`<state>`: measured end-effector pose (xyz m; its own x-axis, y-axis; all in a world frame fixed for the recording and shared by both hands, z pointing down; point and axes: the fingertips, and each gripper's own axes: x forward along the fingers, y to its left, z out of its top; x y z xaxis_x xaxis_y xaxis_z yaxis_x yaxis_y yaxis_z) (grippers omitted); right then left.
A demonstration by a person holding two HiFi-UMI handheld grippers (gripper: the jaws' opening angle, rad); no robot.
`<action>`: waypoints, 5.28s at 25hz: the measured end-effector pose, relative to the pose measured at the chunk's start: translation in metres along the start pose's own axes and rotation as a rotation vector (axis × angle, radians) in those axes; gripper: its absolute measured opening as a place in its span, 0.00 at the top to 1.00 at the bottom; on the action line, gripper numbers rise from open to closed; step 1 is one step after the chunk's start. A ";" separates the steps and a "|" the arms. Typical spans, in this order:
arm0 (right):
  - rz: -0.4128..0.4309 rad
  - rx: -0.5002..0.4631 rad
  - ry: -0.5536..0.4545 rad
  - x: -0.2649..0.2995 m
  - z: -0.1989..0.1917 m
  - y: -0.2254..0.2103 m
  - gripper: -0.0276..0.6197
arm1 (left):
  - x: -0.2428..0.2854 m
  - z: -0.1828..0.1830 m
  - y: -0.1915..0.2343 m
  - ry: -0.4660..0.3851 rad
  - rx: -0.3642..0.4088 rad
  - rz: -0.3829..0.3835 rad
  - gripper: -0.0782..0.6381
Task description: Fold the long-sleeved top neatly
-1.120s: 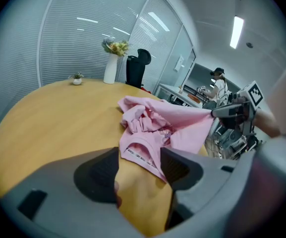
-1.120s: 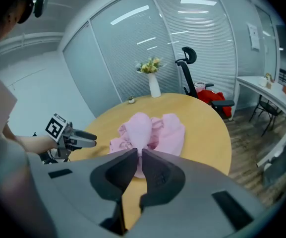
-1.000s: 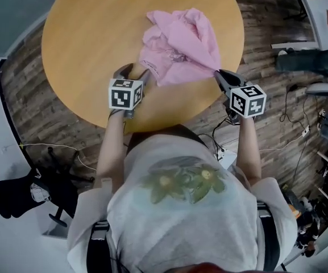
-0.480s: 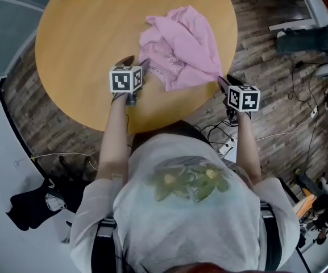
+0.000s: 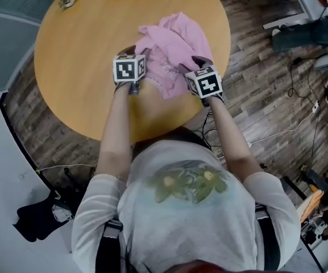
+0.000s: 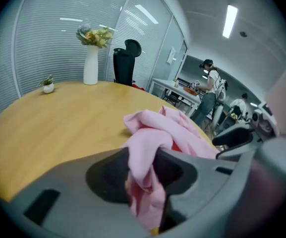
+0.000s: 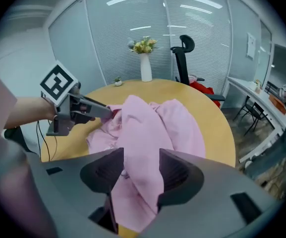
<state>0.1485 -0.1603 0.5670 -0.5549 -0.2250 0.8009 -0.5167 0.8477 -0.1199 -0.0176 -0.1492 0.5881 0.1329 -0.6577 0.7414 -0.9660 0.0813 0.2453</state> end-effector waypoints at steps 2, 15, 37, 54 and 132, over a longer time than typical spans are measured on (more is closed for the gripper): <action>-0.006 -0.029 0.034 0.025 0.007 -0.005 0.62 | 0.004 0.006 0.004 0.023 0.017 0.029 0.83; -0.012 -0.123 -0.089 0.030 0.099 -0.021 0.92 | -0.084 -0.004 0.137 -0.054 -0.150 0.274 0.84; -0.303 0.354 -0.074 0.014 0.026 -0.189 0.92 | -0.207 -0.162 0.226 -0.171 -0.723 0.446 0.83; 0.207 -0.400 -0.175 0.083 0.186 0.075 0.63 | -0.150 -0.096 0.177 -0.059 -0.382 0.320 0.56; 0.009 -0.150 0.257 0.043 -0.068 0.033 0.77 | -0.138 -0.202 0.084 0.157 -0.459 0.346 0.87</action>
<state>0.1516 -0.1097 0.6374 -0.3658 -0.1039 0.9249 -0.3996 0.9150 -0.0552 -0.0723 0.0993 0.6326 -0.1072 -0.4199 0.9012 -0.7689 0.6097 0.1926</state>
